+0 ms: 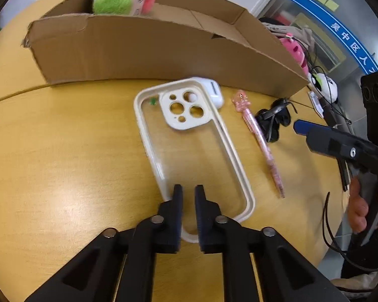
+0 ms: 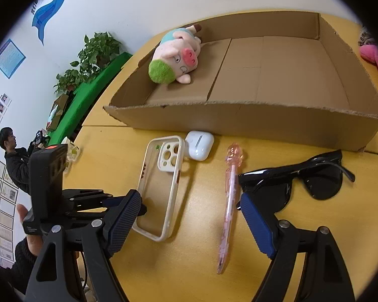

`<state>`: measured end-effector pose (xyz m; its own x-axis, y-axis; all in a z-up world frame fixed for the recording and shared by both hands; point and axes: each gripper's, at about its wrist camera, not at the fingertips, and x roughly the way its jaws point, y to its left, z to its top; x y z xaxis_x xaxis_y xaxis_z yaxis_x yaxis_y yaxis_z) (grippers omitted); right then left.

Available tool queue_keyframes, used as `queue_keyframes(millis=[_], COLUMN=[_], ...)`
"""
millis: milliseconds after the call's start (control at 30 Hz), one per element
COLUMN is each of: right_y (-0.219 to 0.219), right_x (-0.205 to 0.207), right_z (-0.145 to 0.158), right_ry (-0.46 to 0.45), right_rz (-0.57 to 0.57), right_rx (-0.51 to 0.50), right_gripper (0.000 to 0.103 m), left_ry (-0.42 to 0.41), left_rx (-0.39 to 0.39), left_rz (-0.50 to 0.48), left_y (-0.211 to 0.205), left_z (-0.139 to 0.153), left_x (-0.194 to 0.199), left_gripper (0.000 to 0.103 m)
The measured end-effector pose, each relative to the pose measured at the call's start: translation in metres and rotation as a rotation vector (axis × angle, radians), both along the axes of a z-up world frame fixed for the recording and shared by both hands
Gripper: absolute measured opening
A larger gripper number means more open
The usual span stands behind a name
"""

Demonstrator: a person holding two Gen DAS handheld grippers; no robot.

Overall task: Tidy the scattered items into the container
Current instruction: 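Move the left gripper toward the clear white-rimmed phone case, then close the left gripper on the phone case rim and lift it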

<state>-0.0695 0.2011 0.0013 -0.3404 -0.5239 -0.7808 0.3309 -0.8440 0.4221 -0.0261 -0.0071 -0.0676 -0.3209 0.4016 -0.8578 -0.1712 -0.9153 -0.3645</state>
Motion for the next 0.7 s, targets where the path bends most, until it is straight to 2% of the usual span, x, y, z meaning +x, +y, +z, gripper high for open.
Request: queue_keyframes(millis=[167,300,367,433,467,500,567,633,700], right_y=[-0.017,-0.042,-0.050,-0.055,-0.056,-0.058,-0.063,-0.069,-0.074], right_x=[0.011,0.024,0.025,0.024,0.023,0.022,0.022,0.023,0.023], right_z=[-0.010,-0.019,-0.025,-0.031,-0.032,-0.034,-0.036,-0.037,-0.042], right_ry=[-0.034,-0.046,-0.045,-0.043,-0.043,-0.040,-0.025,-0.008,0.005], right_rz=[0.032,0.104,0.113,0.110,0.105,0.104,0.113,0.130,0.145], right_rx=[0.006,0.020,0.040,0.070,0.076,0.084,0.109,0.125,0.145], right_gripper=[0.081,0.080,0.080,0.078,0.077,0.074,0.069,0.058,0.052], left_ry=[-0.026,-0.035,-0.032,-0.010,-0.003,-0.001,-0.013,-0.043,-0.050], left_rx=[0.017,0.049,0.100,0.135,0.135,0.134,0.128,0.114,0.136], left_rz=[-0.033,-0.093,-0.084,-0.034,-0.011,0.029,0.097,0.141,0.148], left_y=[-0.003,0.010,0.006,-0.009,-0.015,-0.024,-0.037,-0.046,-0.047], left_z=[-0.004,-0.005,-0.003,0.003,0.005,0.006,0.005,-0.001,-0.002], left_x=[0.014,0.033,0.038,0.036,0.033,0.029,0.019,0.008,0.000], left_gripper=[0.003,0.004,0.004,0.005,0.010,0.023,0.040,0.041,0.041])
